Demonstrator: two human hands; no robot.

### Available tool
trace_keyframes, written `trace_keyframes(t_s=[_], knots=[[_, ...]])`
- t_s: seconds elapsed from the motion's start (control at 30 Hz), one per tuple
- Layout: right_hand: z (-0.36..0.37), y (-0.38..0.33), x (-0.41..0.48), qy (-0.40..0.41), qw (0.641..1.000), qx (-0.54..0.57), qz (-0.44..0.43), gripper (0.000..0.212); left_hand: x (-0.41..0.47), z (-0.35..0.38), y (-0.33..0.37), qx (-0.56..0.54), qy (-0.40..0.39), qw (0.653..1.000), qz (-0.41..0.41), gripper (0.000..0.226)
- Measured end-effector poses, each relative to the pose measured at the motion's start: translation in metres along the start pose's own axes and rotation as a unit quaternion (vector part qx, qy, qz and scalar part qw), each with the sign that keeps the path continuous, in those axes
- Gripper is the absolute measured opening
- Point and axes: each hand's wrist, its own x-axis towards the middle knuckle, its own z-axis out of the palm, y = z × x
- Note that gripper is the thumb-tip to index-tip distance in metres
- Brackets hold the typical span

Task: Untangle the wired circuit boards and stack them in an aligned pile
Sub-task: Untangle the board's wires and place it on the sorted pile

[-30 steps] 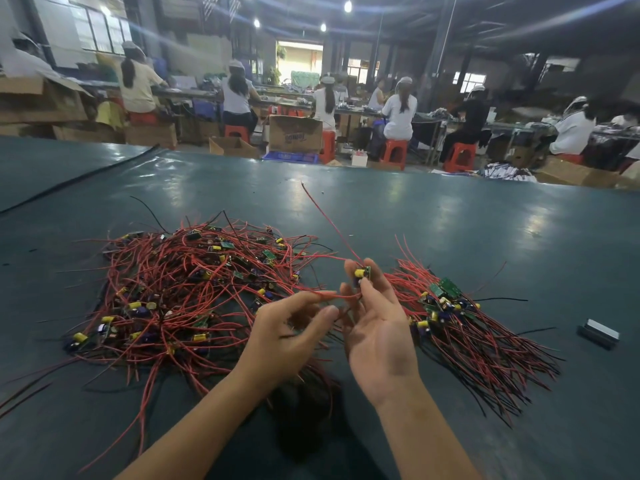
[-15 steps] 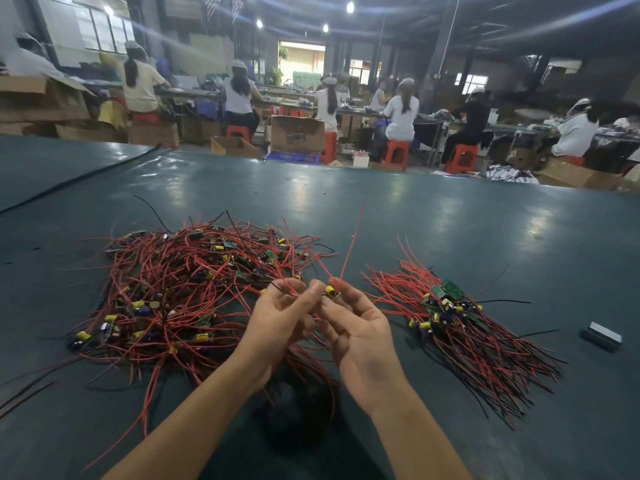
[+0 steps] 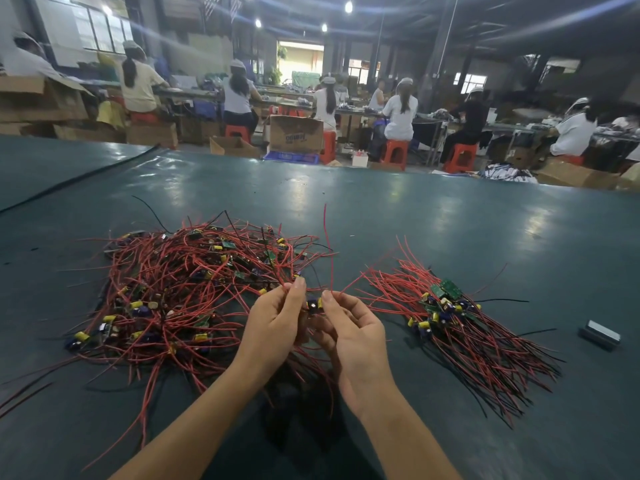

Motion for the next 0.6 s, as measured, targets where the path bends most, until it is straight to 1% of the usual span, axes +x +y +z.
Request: trace_keyframes(t_s=[0.03, 0.1, 0.23, 0.3, 0.37, 0.47, 0.5, 0.6], knots=[[-0.0001, -0.0004, 0.0003, 0.002, 1.000, 0.008, 0.006, 0.005, -0.0011, 0.0006, 0.0014, -0.029, -0.036, 0.999, -0.019, 0.042], [-0.0009, -0.0010, 0.0004, 0.005, 0.999, 0.021, 0.025, 0.005, -0.0017, 0.0015, 0.0010, -0.067, -0.090, 0.992, -0.054, 0.048], [-0.0030, 0.0002, 0.0006, 0.014, 0.999, 0.032, 0.037, 0.009, -0.0020, 0.0023, -0.0018, -0.040, -0.109, 0.991, -0.062, 0.060], [-0.0026, 0.0005, -0.0007, 0.009, 0.999, 0.025, 0.028, 0.009, -0.0029, 0.0014, -0.0012, -0.047, -0.108, 0.991, -0.058, 0.060], [-0.0022, 0.0003, -0.0015, 0.004, 1.000, 0.021, 0.017, 0.014, -0.0030, 0.0009, 0.0008, -0.079, -0.095, 0.991, -0.058, 0.058], [-0.0018, 0.0001, -0.0011, 0.005, 1.000, 0.012, 0.021, 0.011, -0.0012, 0.0019, 0.0028, -0.109, -0.072, 0.990, -0.057, 0.070], [-0.0021, 0.0002, -0.0010, 0.006, 1.000, 0.007, 0.023, 0.011, -0.0012, 0.0027, 0.0033, -0.116, -0.069, 0.989, -0.056, 0.071], [-0.0022, -0.0007, -0.0023, 0.007, 1.000, -0.005, 0.028, 0.011, -0.0023, 0.0023, 0.0037, -0.134, -0.071, 0.986, -0.063, 0.058]])
